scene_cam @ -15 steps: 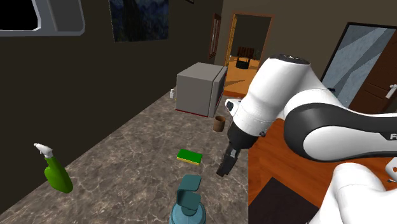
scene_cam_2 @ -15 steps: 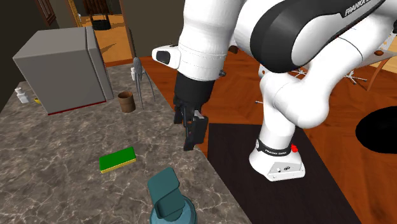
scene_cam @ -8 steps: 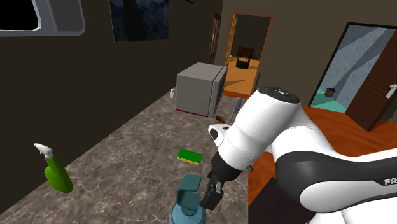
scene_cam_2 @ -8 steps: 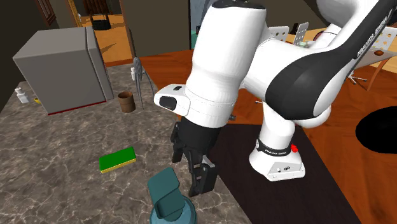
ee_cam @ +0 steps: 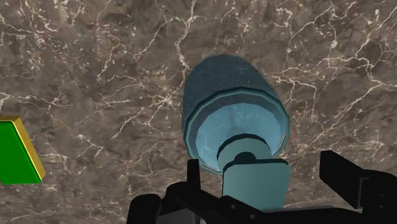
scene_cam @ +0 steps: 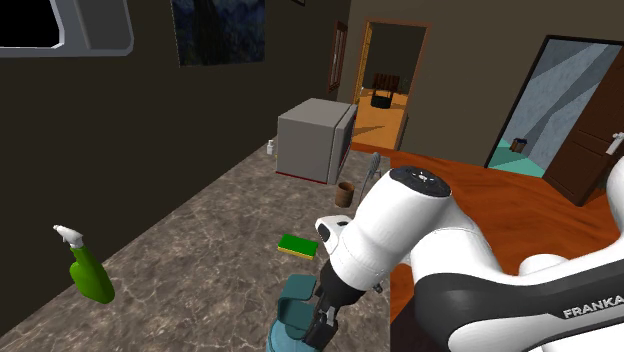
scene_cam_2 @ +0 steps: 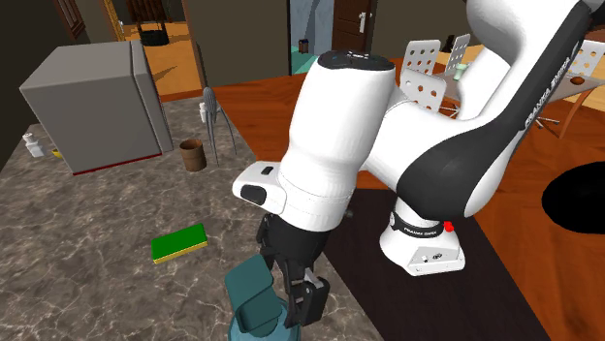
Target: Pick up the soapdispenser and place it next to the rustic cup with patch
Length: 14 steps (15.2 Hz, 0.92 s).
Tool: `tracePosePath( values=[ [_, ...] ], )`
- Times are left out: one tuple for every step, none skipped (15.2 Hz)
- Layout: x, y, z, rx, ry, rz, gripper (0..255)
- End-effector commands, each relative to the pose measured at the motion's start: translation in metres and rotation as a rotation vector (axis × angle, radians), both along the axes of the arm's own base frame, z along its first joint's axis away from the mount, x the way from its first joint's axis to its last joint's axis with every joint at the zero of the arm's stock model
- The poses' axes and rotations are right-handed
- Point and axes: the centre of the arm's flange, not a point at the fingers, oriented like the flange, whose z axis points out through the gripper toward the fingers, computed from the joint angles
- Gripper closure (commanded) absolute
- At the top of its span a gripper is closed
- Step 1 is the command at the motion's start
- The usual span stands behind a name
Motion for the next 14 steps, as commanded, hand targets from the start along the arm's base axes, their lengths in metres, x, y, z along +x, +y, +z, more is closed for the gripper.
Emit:
tracePosePath(
  values=[
    [0.0025,0.0018,-0.0064,0.001,-0.001,0.0,0],
    [0.0025,0.0018,-0.0064,0.001,-0.001,0.0,0],
    [0.0025,0.0018,-0.0064,0.001,-0.001,0.0,0],
    [0.0025,0.0018,-0.0064,0.001,-0.001,0.0,0],
    [0.0025,0.0018,-0.0064,0.001,-0.001,0.0,0],
    [0.0025,0.0018,-0.0064,0.001,-0.001,0.0,0],
    [0.0025,0.0018,-0.0064,0.001,-0.001,0.0,0],
    [0.0025,0.0018,-0.0064,0.001,-0.001,0.0,0],
    [0.0025,0.0018,-0.0064,0.001,-0.001,0.0,255],
    [0.0025,0.0018,-0.0064,0.001,-0.001,0.0,255],
    [0.0025,0.0018,-0.0064,0.001,-0.001,0.0,255],
    [0.0025,0.0018,-0.0064,0.001,-0.001,0.0,255],
    [0.0025,0.0017,-0.0064,0.001,-0.001,0.0,255],
    [0.0025,0.0017,-0.0063,0.001,-0.001,0.0,255]
  ],
)
